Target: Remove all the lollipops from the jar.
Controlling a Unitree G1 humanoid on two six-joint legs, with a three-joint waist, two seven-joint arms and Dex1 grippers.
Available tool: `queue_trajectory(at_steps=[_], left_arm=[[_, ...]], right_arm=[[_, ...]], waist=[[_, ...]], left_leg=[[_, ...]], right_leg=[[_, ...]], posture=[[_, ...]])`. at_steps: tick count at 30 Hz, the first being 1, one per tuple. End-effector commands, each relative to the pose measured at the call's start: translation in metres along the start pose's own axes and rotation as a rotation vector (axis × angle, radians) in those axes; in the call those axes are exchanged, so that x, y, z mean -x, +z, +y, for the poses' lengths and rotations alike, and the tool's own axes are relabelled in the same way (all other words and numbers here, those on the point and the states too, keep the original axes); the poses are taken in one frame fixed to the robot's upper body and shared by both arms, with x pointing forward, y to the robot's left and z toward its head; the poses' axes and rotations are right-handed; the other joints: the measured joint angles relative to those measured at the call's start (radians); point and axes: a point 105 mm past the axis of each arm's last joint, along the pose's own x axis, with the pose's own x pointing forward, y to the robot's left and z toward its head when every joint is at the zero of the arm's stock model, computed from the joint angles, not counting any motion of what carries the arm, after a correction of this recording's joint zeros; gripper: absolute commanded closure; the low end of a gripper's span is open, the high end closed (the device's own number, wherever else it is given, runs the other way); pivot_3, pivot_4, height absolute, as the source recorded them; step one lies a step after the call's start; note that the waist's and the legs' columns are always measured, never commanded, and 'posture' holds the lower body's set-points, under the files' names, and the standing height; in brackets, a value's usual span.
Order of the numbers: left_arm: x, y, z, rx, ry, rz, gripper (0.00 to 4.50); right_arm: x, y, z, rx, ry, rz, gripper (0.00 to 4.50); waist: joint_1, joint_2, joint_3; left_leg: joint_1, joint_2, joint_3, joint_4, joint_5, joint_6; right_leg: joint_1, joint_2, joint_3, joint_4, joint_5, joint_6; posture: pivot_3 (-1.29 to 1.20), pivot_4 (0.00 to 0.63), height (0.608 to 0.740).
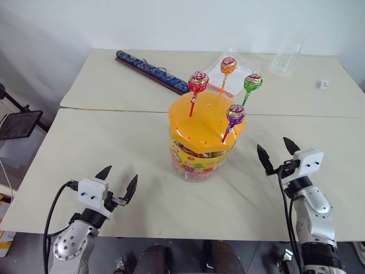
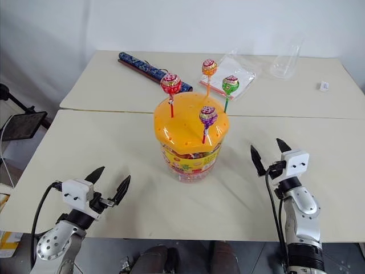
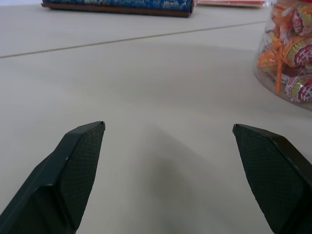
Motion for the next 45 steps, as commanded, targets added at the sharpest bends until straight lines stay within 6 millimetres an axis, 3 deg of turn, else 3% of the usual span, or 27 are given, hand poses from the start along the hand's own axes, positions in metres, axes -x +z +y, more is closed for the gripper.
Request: queue_trajectory(at_steps=[1,6,10,15,22,25,27,31,36,39,45], left_arm=[[0.009,0.021,0.006,0.077,-0.196,-0.039,0.04],[0.021,0.055,0.037,0.146,-0.475,-0.06,0.04],[0.014,0.087,0.056,0.232,-0.608,-0.113,0.04],[-0.001,0.097,0.065,0.32,-0.746,-0.098,0.04],[-0.051,0.136,0.045,0.355,-0.974,-0.216,0.04],[-0.084,0.173,0.004,0.236,-1.157,-0.298,0.04],[-0.096,0.178,-0.011,0.182,-1.195,-0.227,0.04],[-0.102,0.205,-0.035,0.117,-1.29,-0.286,0.04],[-0.101,0.216,-0.06,0.072,-1.368,-0.299,0.04],[-0.1,0.219,-0.072,0.062,-1.396,-0.3,0.63],[-0.107,0.218,-0.083,0.048,-1.368,-0.283,2.46]], right_arm=[[0.009,0.034,0.004,-0.028,0.128,-0.079,0.0],[0.036,0.083,0.007,-0.07,0.317,-0.157,0.0],[0.065,0.135,0.022,-0.096,0.431,-0.332,0.0],[0.084,0.182,0.04,-0.166,0.457,-0.446,0.0],[0.107,0.19,0.07,-0.269,0.573,-0.433,0.0],[0.105,0.189,0.066,-0.221,0.507,-0.479,0.0],[0.104,0.186,0.065,-0.207,0.502,-0.465,0.0],[0.102,0.177,0.062,-0.177,0.468,-0.415,0.0],[0.104,0.17,0.058,-0.171,0.414,-0.39,0.0],[0.104,0.169,0.059,-0.175,0.394,-0.392,0.0],[0.102,0.169,0.062,-0.177,0.382,-0.387,0.0]], waist=[[0.0,0.0,0.0],[0.005,0.003,0.001],[0.006,0.003,0.0],[0.004,0.003,0.0],[0.028,-0.004,-0.003],[0.035,-0.008,-0.004],[0.032,-0.009,-0.005],[0.02,-0.008,-0.005],[0.023,-0.008,-0.005],[0.026,-0.008,-0.005],[0.028,-0.008,-0.005]], left_leg=[[0.0,0.0,0.0,0.0,0.0,0.0],[0.0,0.003,-0.002,0.001,-0.001,-0.001],[0.001,0.003,-0.003,0.001,-0.001,-0.002],[0.001,0.003,-0.001,0.001,-0.002,-0.003],[0.001,0.004,0.0,0.001,-0.002,-0.005],[0.002,0.003,0.003,0.002,-0.002,-0.004],[0.0,0.002,0.004,0.005,-0.002,-0.002],[0.002,0.004,0.01,0.004,-0.003,-0.002],[0.002,0.006,0.01,0.004,-0.003,-0.002],[0.001,0.005,0.01,0.007,-0.003,-0.002],[0.0,0.005,0.009,0.01,-0.004,-0.001]], right_leg=[[0.0,0.0,0.0,0.0,0.0,0.0],[0.0,0.0,0.003,0.0,-0.001,-0.001],[0.002,0.002,-0.001,-0.001,-0.001,-0.002],[0.001,0.009,-0.001,0.001,-0.001,-0.001],[0.001,0.014,0.0,0.001,0.0,-0.001],[0.001,0.015,0.003,0.0,0.0,0.0],[0.001,0.015,0.004,-0.001,0.001,0.001],[-0.001,0.017,0.007,-0.001,0.001,0.002],[-0.002,0.018,0.008,0.0,0.001,0.001],[-0.002,0.018,0.009,0.0,0.001,0.001],[0.0,0.017,0.01,0.001,0.001,0.001]], posture=[[0.0,0.15,0.74],[0.0,0.15,0.74],[0.0,0.15,0.74],[0.0,0.15,0.74],[0.0,0.15,0.74],[0.0,0.15,0.74],[0.0,0.15,0.74],[0.0,0.15,0.74],[0.0,0.15,0.74],[0.0,0.15,0.74],[0.0,0.15,0.74]])
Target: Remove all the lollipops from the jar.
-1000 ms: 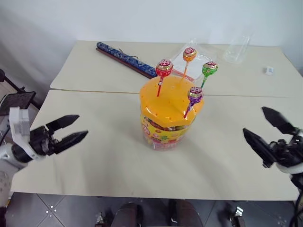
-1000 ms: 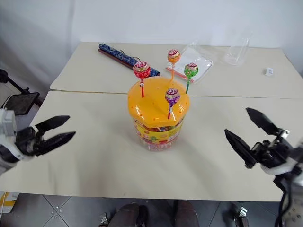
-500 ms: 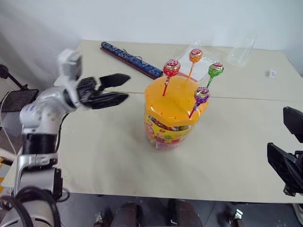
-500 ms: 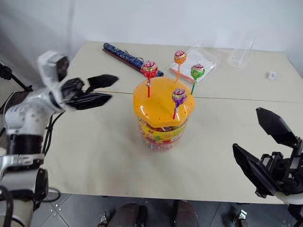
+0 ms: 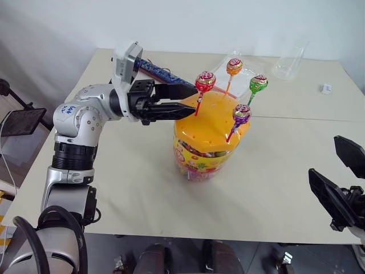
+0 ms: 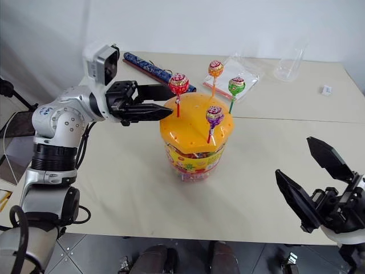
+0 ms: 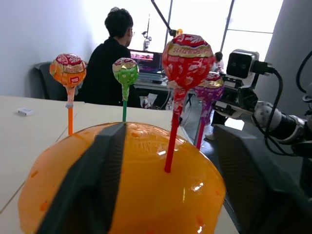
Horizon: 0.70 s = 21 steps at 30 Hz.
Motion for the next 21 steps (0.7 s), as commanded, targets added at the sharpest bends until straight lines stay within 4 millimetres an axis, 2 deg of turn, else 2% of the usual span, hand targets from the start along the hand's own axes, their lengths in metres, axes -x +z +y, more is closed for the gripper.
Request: queue_trajectory(at_steps=[1,6,8,11,14,15,16,18,19,20,21], left_arm=[[-0.011,0.012,-0.002,-0.056,-0.003,0.011,2.84],[-0.015,0.014,0.0,-0.078,0.011,-0.004,4.4],[-0.016,0.02,0.0,-0.073,0.011,-0.057,4.47],[-0.003,0.066,-0.006,-0.009,-0.036,-0.405,4.47],[0.024,0.081,0.002,0.056,0.049,-0.548,4.47],[0.044,0.081,0.01,0.085,0.145,-0.576,4.47],[0.06,0.076,0.016,0.102,0.235,-0.564,4.47],[0.089,0.048,0.03,0.145,0.473,-0.409,4.47],[0.104,0.029,0.034,0.16,0.588,-0.289,4.47],[0.133,0.0,0.031,0.204,0.742,-0.136,4.47],[0.153,-0.018,0.025,0.235,0.833,-0.034,4.47]], right_arm=[[-0.002,0.005,0.005,0.022,0.004,-0.019,0.0],[-0.006,0.003,0.006,0.012,0.005,-0.026,0.0],[-0.007,0.003,0.006,0.003,0.007,-0.035,0.0],[-0.015,0.015,0.003,-0.068,-0.02,-0.16,0.0],[-0.028,0.022,0.007,-0.105,0.048,-0.216,0.0],[-0.033,0.02,0.012,-0.111,0.11,-0.202,0.0],[-0.037,0.018,0.016,-0.114,0.161,-0.186,0.0],[-0.04,0.014,0.023,-0.12,0.255,-0.14,0.0],[-0.04,0.01,0.027,-0.112,0.31,-0.105,0.0],[-0.039,0.005,0.033,-0.11,0.398,-0.056,0.0],[-0.038,0.001,0.037,-0.11,0.458,-0.023,0.0]], waist=[[-0.001,0.0,0.0],[0.0,0.0,0.0],[0.001,0.0,0.0],[0.0,0.0,0.0],[-0.007,0.0,0.0],[-0.01,0.0,0.0],[-0.016,0.001,-0.001],[-0.023,0.002,-0.001],[-0.028,0.002,-0.001],[-0.028,0.002,-0.001],[-0.03,0.002,-0.001]], left_leg=[[0.0,0.0,0.0,0.0,0.0,0.0],[0.0,0.0,0.0,0.0,0.0,0.0],[0.0,0.0,0.0,0.001,0.0,0.0],[-0.001,0.0,-0.001,0.002,0.0,0.001],[-0.003,0.001,-0.003,0.005,-0.001,0.001],[-0.002,0.001,-0.003,0.005,-0.001,0.001],[0.0,0.001,-0.003,0.004,-0.001,0.0],[0.001,0.002,-0.002,0.002,-0.001,0.0],[0.002,0.002,-0.002,0.002,-0.001,0.0],[0.002,0.001,-0.002,0.001,-0.001,0.0],[0.002,0.001,-0.001,0.0,-0.001,0.0]], right_leg=[[0.0,0.0,0.0,0.0,0.0,0.0],[0.0,0.0,0.0,0.001,0.0,0.0],[0.0,0.0,0.0,0.001,0.0,0.0],[0.0,-0.001,0.0,0.001,0.0,0.0],[0.0,-0.001,-0.001,0.002,0.0,0.0],[0.0,-0.001,-0.001,0.002,0.0,0.0],[0.0,-0.001,-0.001,0.004,0.0,0.0],[0.0,-0.001,-0.001,0.005,0.0,0.0],[0.0,0.0,-0.001,0.005,0.0,0.0],[0.0,0.0,-0.001,0.005,0.0,0.0],[0.0,0.0,-0.001,0.005,0.0,0.0]], posture=[[0.0,0.15,0.74],[0.0,0.15,0.74],[0.0,0.15,0.74],[0.0,0.15,0.74],[0.0,0.15,0.74],[0.0,0.15,0.74],[0.0,0.15,0.74],[0.0,0.15,0.74],[0.0,0.15,0.74],[0.0,0.15,0.74],[0.0,0.15,0.74]])
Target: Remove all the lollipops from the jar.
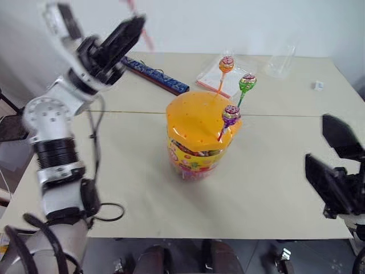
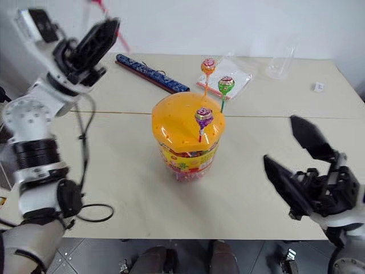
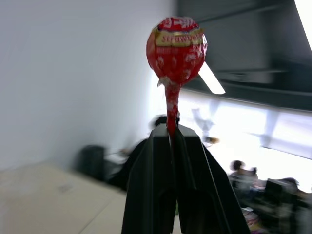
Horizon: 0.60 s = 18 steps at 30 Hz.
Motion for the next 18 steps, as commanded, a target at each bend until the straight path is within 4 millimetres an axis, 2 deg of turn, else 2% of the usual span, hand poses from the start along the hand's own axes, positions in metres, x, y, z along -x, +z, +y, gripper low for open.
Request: queue_trajectory(at_steps=[1,2,4,6,9,11,13,18], left_arm=[[0.079,-0.043,0.036,-0.056,0.378,0.364,4.47],[0.097,-0.052,0.037,-0.062,0.429,0.444,4.47],[0.14,-0.072,0.027,-0.028,0.539,0.622,4.47],[0.162,-0.084,0.012,0.012,0.578,0.724,4.47],[0.173,-0.087,-0.004,0.065,0.61,0.745,4.47],[0.192,-0.097,-0.011,0.072,0.668,0.823,4.47],[0.201,-0.104,-0.018,0.075,0.68,0.858,4.47],[0.213,-0.112,-0.024,0.062,0.648,0.87,3.26]], right_arm=[[-0.001,-0.012,0.018,-0.026,0.234,0.111,0.0],[0.0,-0.013,0.02,-0.035,0.268,0.127,0.0],[0.006,-0.023,0.024,-0.051,0.37,0.19,0.0],[0.011,-0.03,0.025,-0.065,0.417,0.228,0.0],[0.017,-0.036,0.021,-0.076,0.43,0.258,0.0],[0.021,-0.042,0.016,-0.075,0.427,0.278,0.0],[0.024,-0.047,0.013,-0.085,0.42,0.296,0.0],[0.025,-0.053,-0.006,-0.05,0.312,0.302,0.0]], waist=[[-0.006,0.0,0.0],[-0.008,-0.001,0.0],[-0.002,-0.005,0.002],[0.012,-0.007,0.002],[0.032,-0.007,0.002],[0.032,-0.007,0.002],[0.024,-0.005,0.003],[0.022,-0.003,0.004]], left_leg=[[0.001,0.0,0.001,0.0,0.0,0.0],[0.001,0.0,0.002,-0.001,-0.001,0.0],[-0.001,0.001,0.001,-0.002,-0.002,0.0],[-0.002,0.001,-0.001,-0.001,-0.004,0.001],[-0.004,0.0,-0.01,0.005,-0.009,-0.001],[-0.004,-0.002,-0.015,0.005,-0.013,-0.007],[-0.004,-0.002,-0.014,0.005,-0.013,-0.008],[-0.003,0.002,-0.011,0.004,-0.01,-0.007]], right_leg=[[0.0,0.0,0.0,0.0,0.0,0.0],[-0.001,0.0,0.001,-0.001,0.0,0.0],[-0.002,0.0,0.0,-0.001,0.0,0.0],[-0.002,-0.001,0.0,-0.002,0.0,0.0],[0.002,-0.005,0.001,-0.003,-0.001,-0.002],[0.003,-0.014,0.002,-0.006,-0.001,-0.003],[0.003,-0.015,0.0,-0.006,-0.001,-0.003],[0.002,-0.011,-0.002,-0.004,-0.002,-0.005]], posture=[[0.0,0.15,0.74],[0.0,0.15,0.74],[0.0,0.15,0.74],[0.0,0.15,0.74],[0.0,0.15,0.74],[0.0,0.15,0.74],[0.0,0.15,0.74],[0.0,0.15,0.74]])
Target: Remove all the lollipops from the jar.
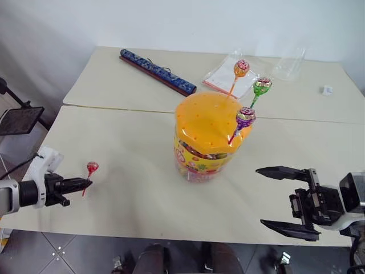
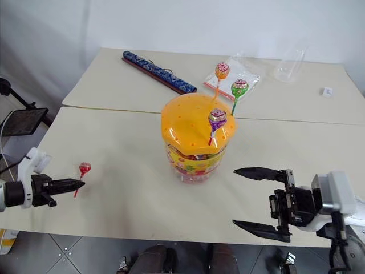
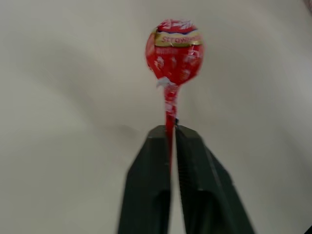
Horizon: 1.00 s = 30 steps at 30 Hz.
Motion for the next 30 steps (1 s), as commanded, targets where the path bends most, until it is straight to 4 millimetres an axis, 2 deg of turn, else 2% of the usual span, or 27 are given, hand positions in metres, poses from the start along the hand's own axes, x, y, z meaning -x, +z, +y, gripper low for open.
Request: queue_trajectory(at_steps=[1,4,7,9,11,14,17,19,22,27,30], left_arm=[[0.008,0.008,0.002,-0.078,0.004,-0.069,2.96],[0.013,0.023,0.006,-0.14,-0.002,-0.185,2.02],[0.029,0.052,-0.01,-0.318,-0.113,-0.383,1.24],[0.039,0.067,-0.02,-0.3,-0.205,-0.493,0.66],[0.044,0.083,-0.035,-0.289,-0.297,-0.58,0.66],[0.05,0.112,-0.068,-0.385,-0.477,-0.78,0.66],[0.047,0.128,-0.091,-0.387,-0.599,-0.871,0.66],[0.039,0.132,-0.102,-0.38,-0.674,-0.892,0.66],[0.026,0.133,-0.111,-0.372,-0.731,-0.888,0.66],[0.013,0.132,-0.124,-0.372,-0.771,-0.896,0.66],[0.014,0.135,-0.128,-0.365,-0.785,-0.923,0.63]], right_arm=[[0.003,0.007,-0.012,0.022,-0.085,-0.026,0.0],[0.005,0.015,-0.021,-0.015,-0.171,-0.055,0.0],[0.013,0.012,-0.043,-0.024,-0.345,0.032,0.0],[0.016,0.021,-0.052,-0.009,-0.398,-0.017,0.0],[0.018,0.031,-0.061,0.013,-0.423,-0.069,0.0],[0.017,0.036,-0.091,0.037,-0.55,-0.031,0.0],[0.009,0.044,-0.11,0.052,-0.585,-0.063,0.0],[-0.004,0.041,-0.12,0.03,-0.58,-0.04,0.0],[-0.021,0.045,-0.125,0.007,-0.538,-0.063,0.0],[-0.038,0.046,-0.123,-0.012,-0.434,-0.056,0.0],[-0.043,0.043,-0.123,-0.026,-0.415,-0.044,0.58]], waist=[[-0.001,0.001,0.0],[0.0,0.002,0.001],[0.002,0.002,0.001],[0.002,0.002,0.001],[0.0,0.003,0.001],[0.0,0.005,0.002],[-0.001,0.005,0.002],[-0.002,0.005,0.002],[-0.005,0.005,0.002],[-0.012,0.005,0.002],[-0.012,0.005,0.002]], left_leg=[[0.0,0.001,0.001,0.0,0.0,0.0],[0.001,0.002,0.004,0.0,-0.001,-0.004],[0.001,0.002,0.004,0.0,-0.001,-0.005],[0.0,0.001,0.005,0.0,-0.001,-0.005],[0.0,0.001,0.005,0.0,-0.001,-0.005],[0.001,0.0,0.007,0.0,0.002,0.0],[0.0,0.0,0.009,0.001,0.003,0.002],[0.001,0.0,0.011,0.001,0.003,0.003],[0.002,0.001,0.014,0.001,0.003,0.003],[0.0,0.001,0.015,0.001,0.003,0.004],[0.0,0.001,0.014,0.001,0.003,0.004]], right_leg=[[0.0,0.001,0.0,0.0,0.0,0.0],[-0.001,0.001,0.001,-0.001,0.0,0.0],[-0.002,-0.001,0.001,0.0,0.0,0.0],[-0.003,-0.003,0.0,0.0,0.0,-0.001],[-0.003,-0.003,0.0,0.0,0.0,0.0],[-0.002,-0.003,-0.001,0.005,0.0,0.0],[-0.003,-0.003,-0.002,0.005,0.0,0.001],[-0.003,0.006,-0.005,0.006,0.001,0.001],[-0.004,0.008,-0.005,0.006,0.001,0.001],[-0.004,0.009,-0.004,0.004,0.001,0.002],[-0.004,0.009,-0.004,0.004,0.001,0.002]], posture=[[0.0,0.15,0.74],[0.0,0.15,0.74],[0.0,0.15,0.74],[0.0,0.15,0.74],[0.0,0.15,0.74],[0.0,0.15,0.74],[0.0,0.15,0.74],[0.0,0.15,0.74],[0.0,0.15,0.74],[0.0,0.15,0.74],[0.0,0.15,0.74]])
